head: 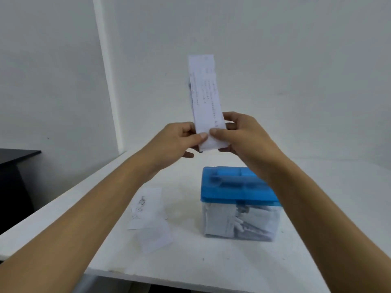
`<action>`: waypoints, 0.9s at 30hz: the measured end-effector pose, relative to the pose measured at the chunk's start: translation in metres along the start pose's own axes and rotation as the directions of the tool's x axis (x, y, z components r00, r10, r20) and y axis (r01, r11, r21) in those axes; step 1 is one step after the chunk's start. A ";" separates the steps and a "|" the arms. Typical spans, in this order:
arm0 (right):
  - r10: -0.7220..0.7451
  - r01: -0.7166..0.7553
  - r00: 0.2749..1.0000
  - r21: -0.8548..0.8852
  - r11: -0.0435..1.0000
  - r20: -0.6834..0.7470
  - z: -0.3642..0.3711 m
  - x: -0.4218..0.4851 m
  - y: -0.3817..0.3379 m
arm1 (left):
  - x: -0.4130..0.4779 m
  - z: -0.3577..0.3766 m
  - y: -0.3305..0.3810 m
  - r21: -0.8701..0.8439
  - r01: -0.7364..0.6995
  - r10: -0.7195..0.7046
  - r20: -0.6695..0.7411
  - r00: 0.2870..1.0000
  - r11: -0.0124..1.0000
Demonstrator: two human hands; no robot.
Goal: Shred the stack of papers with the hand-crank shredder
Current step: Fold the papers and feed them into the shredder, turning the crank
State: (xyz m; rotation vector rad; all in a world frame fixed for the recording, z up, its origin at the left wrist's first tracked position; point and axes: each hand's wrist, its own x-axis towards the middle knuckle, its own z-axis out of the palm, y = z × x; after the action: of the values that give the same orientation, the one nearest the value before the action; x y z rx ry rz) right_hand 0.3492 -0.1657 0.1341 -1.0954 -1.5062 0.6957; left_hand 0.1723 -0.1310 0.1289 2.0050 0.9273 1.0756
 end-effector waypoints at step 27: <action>0.032 -0.115 0.982 -0.450 0.886 -0.188 -0.080 -0.026 0.097 | 0.044 0.095 -0.029 0.362 -0.038 -0.021 0.157 0.987 0.932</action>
State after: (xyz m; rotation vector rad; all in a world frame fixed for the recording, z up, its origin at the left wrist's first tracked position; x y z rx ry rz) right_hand 0.4514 -0.1608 0.0563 -1.5363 -1.5188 0.2798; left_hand 0.2655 -0.1007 0.0814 2.3575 1.0953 0.7728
